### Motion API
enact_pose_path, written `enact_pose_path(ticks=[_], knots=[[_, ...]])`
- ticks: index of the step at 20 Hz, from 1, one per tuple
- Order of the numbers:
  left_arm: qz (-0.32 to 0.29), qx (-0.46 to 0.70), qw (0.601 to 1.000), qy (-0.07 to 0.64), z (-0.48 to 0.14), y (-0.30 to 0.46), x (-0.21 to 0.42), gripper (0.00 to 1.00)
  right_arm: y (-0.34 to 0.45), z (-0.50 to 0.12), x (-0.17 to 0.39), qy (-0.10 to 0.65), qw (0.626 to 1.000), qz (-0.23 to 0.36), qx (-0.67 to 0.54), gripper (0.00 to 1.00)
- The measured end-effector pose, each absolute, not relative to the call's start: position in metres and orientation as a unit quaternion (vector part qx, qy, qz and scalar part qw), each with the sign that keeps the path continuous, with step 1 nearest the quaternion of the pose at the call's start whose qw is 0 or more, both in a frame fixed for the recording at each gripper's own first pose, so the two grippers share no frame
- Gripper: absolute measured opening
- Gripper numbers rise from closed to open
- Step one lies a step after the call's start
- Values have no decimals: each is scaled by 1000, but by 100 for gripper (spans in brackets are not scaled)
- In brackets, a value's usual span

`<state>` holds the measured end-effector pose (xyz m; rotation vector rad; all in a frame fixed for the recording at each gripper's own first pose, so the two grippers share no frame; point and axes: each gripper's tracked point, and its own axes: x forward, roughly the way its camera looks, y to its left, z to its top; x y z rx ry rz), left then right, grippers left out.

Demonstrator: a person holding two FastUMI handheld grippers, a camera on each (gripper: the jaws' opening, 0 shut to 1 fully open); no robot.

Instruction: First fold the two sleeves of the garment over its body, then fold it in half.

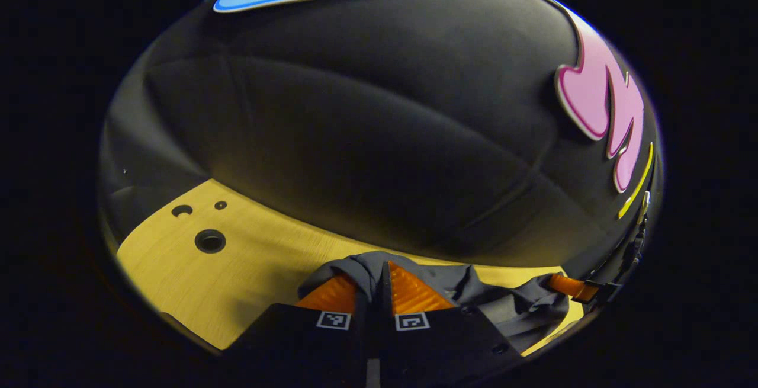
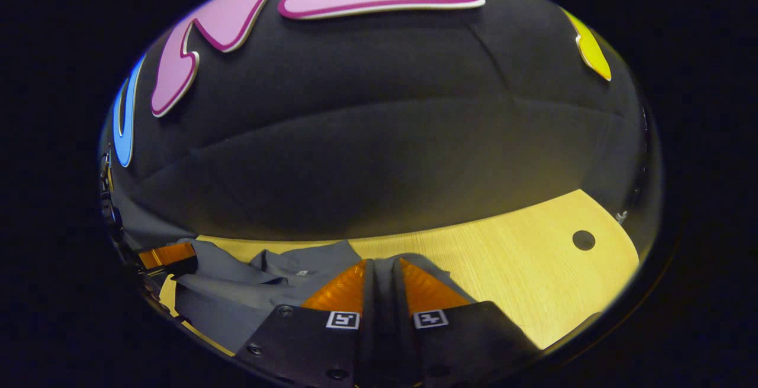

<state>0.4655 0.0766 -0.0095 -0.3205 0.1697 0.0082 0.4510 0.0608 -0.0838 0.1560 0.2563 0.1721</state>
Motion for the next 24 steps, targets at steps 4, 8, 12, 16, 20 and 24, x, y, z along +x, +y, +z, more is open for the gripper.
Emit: enact_pose_path(ticks=[4, 8, 12, 16, 20, 24], knots=[[-20, -143, 987, 68, 9, 57, 451, 46, 60, -66, 439, 104, 988, 95, 68, 61], [-17, -90, 995, 34, 40, 53, 415, 88, 47, -44, 405, 83, 992, 83, 38, 98], [-5, -35, 999, -15, 88, 51, 343, 96, 35, -19, 348, 57, 996, 68, 17, 99], [-5, -34, 998, -53, 136, 54, 252, 96, 31, 16, 285, 21, 998, 66, -6, 99], [2, -27, 996, -87, 166, 67, 165, 96, 36, 51, 219, -3, 998, 71, -1, 99], [4, -49, 993, -104, 167, 67, 91, 96, 37, 73, 154, -33, 997, 66, -1, 99]])
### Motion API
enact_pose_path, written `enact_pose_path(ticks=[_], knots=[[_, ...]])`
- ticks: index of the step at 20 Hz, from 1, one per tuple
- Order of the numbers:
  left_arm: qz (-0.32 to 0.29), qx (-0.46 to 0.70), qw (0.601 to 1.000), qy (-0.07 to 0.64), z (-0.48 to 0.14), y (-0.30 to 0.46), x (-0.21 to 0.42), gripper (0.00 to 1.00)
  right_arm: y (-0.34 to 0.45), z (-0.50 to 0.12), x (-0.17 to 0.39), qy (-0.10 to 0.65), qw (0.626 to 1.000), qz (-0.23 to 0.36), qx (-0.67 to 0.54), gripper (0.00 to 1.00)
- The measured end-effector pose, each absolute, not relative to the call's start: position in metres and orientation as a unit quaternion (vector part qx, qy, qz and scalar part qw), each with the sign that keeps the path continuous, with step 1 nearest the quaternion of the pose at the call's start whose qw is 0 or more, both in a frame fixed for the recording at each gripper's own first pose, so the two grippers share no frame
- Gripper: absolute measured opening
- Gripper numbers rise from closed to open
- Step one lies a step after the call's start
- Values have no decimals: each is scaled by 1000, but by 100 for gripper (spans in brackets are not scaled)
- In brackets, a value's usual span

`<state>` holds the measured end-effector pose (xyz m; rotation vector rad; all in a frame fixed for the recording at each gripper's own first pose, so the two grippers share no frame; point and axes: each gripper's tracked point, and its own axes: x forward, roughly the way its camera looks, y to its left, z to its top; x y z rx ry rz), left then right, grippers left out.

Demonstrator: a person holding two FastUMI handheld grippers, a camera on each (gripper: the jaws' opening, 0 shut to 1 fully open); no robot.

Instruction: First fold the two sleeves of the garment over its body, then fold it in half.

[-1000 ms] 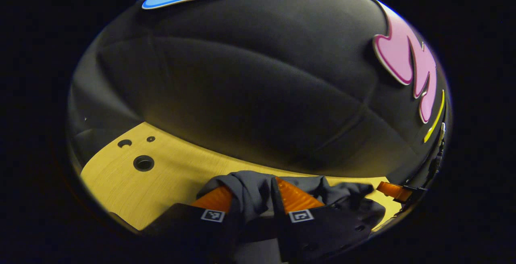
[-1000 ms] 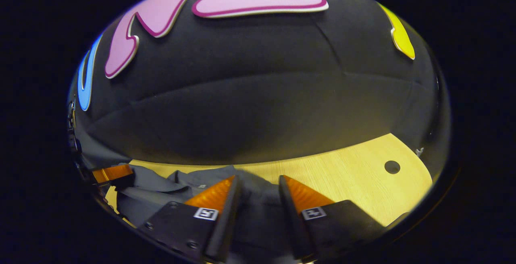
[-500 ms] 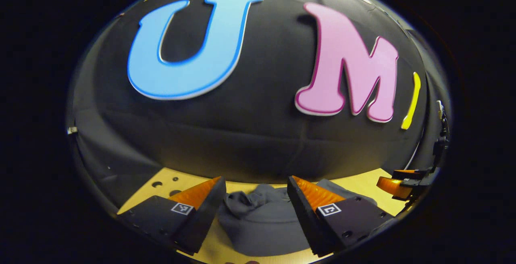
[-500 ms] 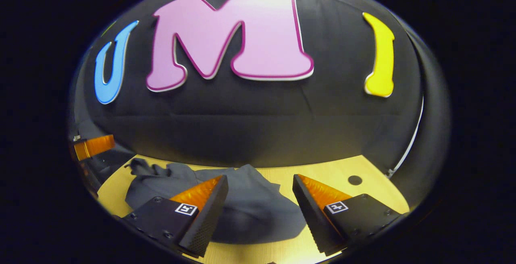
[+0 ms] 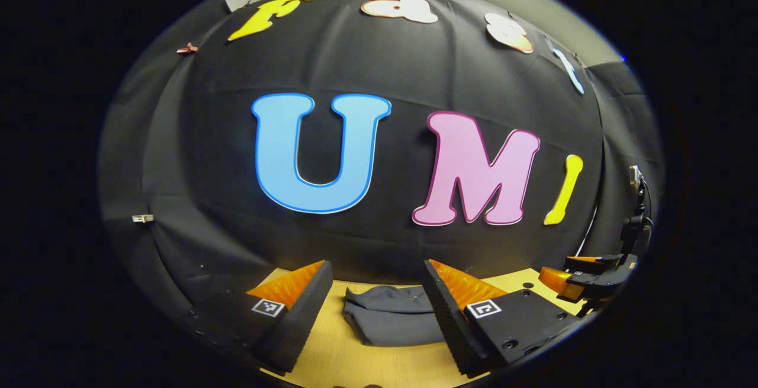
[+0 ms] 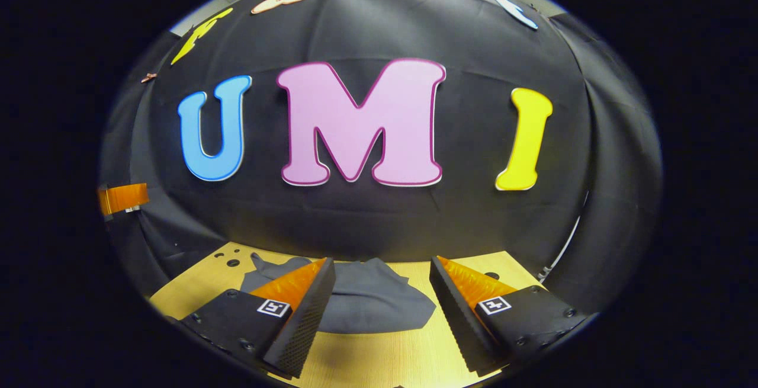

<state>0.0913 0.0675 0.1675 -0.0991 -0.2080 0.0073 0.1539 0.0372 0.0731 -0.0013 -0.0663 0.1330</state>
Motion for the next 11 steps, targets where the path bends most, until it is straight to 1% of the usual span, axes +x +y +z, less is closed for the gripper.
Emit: enact_pose_path(ticks=[3, 5, 9, 11], knots=[[-8, -82, 992, -95, 153, 61, 49, 96, 37, 75, 112, -42, 997, 71, -2, 99], [-4, -90, 992, -90, 142, 63, 25, 96, 37, 69, 85, -36, 996, 76, 2, 99], [18, -62, 992, -111, 122, 72, -18, 95, 38, 49, 35, -19, 996, 84, 19, 99], [26, -47, 993, -101, 104, 74, -32, 96, 36, 33, 15, -7, 996, 82, 22, 99]])
